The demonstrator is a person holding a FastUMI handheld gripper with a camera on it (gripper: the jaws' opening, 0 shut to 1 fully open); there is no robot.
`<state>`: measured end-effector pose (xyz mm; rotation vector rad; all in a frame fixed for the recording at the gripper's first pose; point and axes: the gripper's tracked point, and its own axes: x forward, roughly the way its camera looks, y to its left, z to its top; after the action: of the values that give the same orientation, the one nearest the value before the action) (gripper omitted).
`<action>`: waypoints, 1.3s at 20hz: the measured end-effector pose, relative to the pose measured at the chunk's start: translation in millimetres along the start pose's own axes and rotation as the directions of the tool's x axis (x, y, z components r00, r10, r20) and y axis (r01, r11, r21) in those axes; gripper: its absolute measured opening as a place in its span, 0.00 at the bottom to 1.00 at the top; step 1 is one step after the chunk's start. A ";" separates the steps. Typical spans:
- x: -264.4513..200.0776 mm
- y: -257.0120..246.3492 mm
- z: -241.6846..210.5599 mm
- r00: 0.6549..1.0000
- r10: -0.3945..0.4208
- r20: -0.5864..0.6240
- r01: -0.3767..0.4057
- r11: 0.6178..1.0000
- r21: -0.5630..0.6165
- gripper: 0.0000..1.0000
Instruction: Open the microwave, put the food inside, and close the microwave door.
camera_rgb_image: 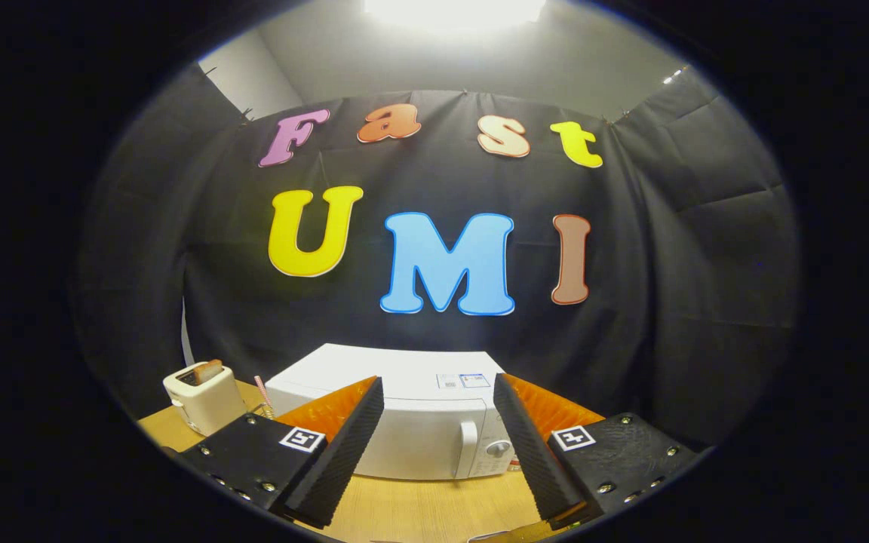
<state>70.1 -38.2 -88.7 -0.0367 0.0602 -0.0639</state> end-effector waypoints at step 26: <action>133.5 -34.3 -187.0 0.978 0.001 -0.209 0.014 0.997 0.072 0.31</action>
<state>189.5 -87.6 -281.8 0.0435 0.2680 -0.0765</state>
